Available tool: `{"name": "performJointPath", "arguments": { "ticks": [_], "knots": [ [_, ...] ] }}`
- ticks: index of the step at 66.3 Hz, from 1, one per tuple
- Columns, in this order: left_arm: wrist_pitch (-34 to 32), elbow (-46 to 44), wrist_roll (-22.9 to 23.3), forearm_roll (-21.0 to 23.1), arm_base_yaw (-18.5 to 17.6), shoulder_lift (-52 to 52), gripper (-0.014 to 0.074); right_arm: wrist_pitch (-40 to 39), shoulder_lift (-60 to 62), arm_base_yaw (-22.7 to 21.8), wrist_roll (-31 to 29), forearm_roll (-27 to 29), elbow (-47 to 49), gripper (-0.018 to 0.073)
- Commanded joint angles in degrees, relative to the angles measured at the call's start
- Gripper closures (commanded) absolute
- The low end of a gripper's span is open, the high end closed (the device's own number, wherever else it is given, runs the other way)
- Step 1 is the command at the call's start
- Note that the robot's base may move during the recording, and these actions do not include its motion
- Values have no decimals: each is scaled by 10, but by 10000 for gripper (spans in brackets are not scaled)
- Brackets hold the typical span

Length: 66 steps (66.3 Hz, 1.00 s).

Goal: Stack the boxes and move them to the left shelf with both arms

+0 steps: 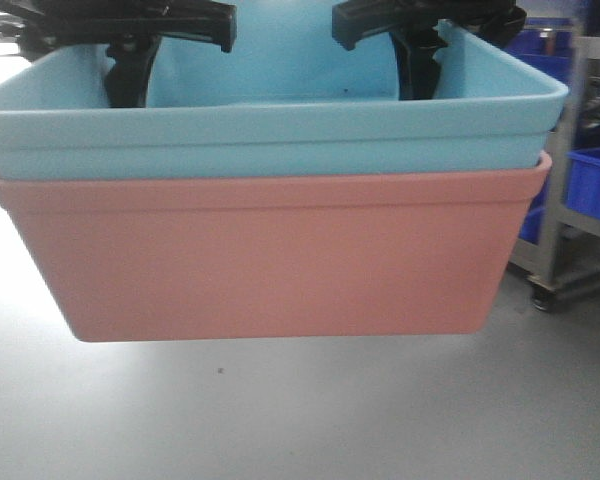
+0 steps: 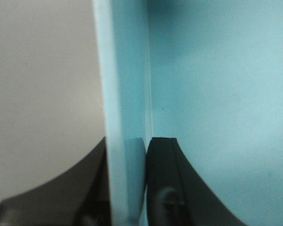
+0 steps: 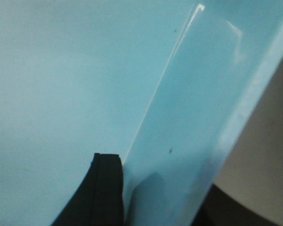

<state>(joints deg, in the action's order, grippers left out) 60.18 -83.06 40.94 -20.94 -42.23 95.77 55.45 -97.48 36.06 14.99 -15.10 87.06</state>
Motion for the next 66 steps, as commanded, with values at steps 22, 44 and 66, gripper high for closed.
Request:
{"name": "performJointPath", "arguments": {
  "ticks": [22, 44, 66],
  "knots": [
    [-173, -31, 1, 69, -37, -20, 599, -137, 26, 30, 14, 82, 26, 503],
    [-173, -31, 1, 70, -37, -17, 599, -130, 26, 30, 14, 74, 26, 503],
    [-173, -31, 1, 71, -37, -17, 599, -129, 26, 30, 14, 73, 26, 503]
  ]
}}
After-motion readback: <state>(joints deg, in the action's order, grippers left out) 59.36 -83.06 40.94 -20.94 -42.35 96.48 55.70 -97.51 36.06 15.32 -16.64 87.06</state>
